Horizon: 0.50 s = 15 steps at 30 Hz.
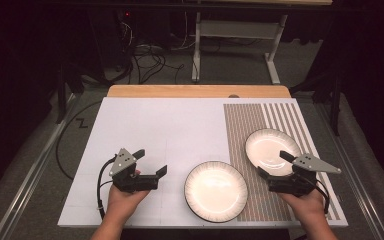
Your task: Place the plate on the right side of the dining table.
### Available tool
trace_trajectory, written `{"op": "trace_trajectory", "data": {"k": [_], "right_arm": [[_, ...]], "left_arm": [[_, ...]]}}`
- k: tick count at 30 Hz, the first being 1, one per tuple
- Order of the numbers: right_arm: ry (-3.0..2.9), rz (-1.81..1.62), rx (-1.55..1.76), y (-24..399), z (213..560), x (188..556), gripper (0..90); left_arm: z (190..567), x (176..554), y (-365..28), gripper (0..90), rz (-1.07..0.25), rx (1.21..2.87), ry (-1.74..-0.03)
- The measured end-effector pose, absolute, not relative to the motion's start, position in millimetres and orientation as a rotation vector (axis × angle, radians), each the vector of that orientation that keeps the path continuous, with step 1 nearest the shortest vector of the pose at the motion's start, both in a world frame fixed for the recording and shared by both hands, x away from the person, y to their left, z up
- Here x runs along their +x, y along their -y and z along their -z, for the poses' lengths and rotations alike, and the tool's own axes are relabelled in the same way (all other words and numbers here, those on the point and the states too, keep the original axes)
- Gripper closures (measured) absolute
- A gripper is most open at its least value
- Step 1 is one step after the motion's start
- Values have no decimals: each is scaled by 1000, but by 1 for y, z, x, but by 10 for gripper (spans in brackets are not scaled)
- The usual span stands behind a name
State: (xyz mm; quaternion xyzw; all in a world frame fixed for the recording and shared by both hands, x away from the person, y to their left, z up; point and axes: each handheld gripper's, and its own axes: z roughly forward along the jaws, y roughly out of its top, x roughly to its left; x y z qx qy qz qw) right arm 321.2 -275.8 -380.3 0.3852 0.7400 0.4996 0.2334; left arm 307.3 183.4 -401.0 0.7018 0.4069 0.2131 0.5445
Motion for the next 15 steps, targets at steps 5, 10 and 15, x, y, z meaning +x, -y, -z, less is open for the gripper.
{"op": "trace_trajectory", "data": {"k": [5, 10, 15], "right_arm": [[-2015, -1397, 1006, 268, 377, 314, 12], [-2034, -1389, 981, 263, 378, 312, 12], [-2025, -1389, 992, 264, 378, 313, 12]], "left_arm": [[400, 307, -185, 13, -513, 1656, -967], [399, 306, -185, 2, -519, 1642, -973], [397, 305, -184, 2, -518, 1636, -966]]}}
